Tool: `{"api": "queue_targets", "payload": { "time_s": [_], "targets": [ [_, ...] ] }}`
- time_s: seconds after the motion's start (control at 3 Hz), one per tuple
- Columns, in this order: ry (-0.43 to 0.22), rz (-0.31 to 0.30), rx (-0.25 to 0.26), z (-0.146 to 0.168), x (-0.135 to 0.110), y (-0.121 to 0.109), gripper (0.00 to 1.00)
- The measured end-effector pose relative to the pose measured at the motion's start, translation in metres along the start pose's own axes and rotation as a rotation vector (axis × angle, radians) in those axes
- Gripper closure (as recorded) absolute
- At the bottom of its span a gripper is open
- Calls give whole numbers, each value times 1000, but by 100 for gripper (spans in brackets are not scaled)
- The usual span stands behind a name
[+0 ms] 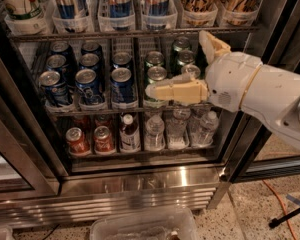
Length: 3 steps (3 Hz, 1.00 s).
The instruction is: Pick redbull can from top shelf of fridge
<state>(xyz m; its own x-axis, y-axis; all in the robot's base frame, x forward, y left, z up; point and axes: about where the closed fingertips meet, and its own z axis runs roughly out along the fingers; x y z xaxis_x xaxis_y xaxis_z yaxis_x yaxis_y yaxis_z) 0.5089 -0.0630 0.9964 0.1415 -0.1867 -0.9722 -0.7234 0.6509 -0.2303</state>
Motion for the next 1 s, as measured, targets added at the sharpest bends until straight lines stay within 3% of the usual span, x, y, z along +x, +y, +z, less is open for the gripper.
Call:
{"api": "queue_targets", "payload": {
  "time_s": [0.33, 1.0],
  "targets": [
    [3, 5, -20, -2, -7, -3, 0],
    [-17, 15, 24, 1, -24, -15, 0]
  ]
}}
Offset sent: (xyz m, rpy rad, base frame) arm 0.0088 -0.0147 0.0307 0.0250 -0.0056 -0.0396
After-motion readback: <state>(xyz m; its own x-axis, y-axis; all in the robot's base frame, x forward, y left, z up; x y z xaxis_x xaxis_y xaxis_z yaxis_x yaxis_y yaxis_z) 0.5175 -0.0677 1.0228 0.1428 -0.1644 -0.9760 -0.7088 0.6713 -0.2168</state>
